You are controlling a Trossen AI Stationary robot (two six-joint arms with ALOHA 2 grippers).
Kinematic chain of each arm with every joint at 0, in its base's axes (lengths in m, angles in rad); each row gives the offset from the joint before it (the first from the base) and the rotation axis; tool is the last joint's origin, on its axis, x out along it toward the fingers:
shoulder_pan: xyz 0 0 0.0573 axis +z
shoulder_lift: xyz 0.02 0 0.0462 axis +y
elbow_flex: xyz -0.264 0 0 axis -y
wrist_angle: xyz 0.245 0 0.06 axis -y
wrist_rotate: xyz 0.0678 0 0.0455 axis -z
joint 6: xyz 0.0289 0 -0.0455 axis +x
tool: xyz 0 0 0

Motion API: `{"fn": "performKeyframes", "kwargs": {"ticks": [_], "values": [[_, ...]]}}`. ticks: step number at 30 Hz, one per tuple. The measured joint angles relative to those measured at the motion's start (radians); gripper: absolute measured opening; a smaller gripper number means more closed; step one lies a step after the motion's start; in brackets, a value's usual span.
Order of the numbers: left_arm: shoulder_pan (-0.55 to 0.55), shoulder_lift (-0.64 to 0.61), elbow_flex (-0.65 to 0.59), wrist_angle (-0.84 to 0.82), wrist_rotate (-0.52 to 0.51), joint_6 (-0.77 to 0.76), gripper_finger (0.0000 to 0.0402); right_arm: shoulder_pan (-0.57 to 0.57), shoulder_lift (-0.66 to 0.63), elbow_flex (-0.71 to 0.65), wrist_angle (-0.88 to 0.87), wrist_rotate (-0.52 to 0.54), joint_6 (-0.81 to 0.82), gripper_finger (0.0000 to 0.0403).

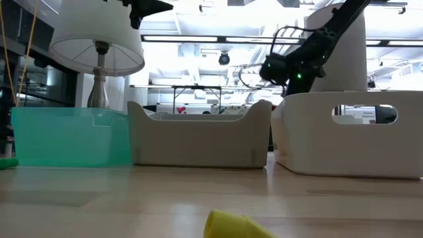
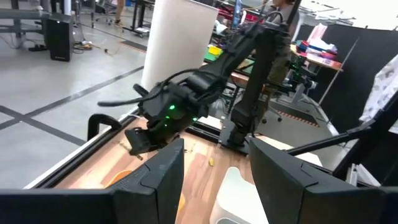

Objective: Sort crayons
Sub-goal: Put the green crayon into the white bin

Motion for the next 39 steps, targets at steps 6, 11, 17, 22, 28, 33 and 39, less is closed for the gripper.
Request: {"fn": "performKeyframes", "kwargs": {"ticks": [6,11,17,22,28,33,39], "values": [[0.000,0.000,0.000,0.000,0.000,0.000,0.0170,0.035,-0.009,0.002,0.302,-0.070,-0.227,0.0001],[0.000,0.000,0.000,-0.001,0.000,0.000,0.0170,0.069,-0.010,0.002,0.540,-0.137,-0.385,0.0000],[0.000,0.000,0.000,-0.001,-0.001,0.000,0.0170,0.080,-0.010,0.004,0.686,-0.244,-0.462,0.0000],[0.000,0.000,0.000,-0.001,-0.003,0.001,0.0170,0.085,-0.010,0.004,0.700,-0.305,-0.479,0.0000],[0.000,0.000,0.000,-0.016,-0.003,0.000,0.0170,0.088,-0.042,0.004,0.754,-0.436,-0.535,0.0000],[0.000,0.000,0.000,-0.076,-0.003,-0.006,0.0170,0.097,-0.140,0.004,0.736,-0.584,-0.641,0.0000],[-0.002,0.023,0.000,-0.095,-0.002,-0.131,0.0170,0.174,-0.317,0.005,0.599,-0.697,-0.785,0.0000]]}}
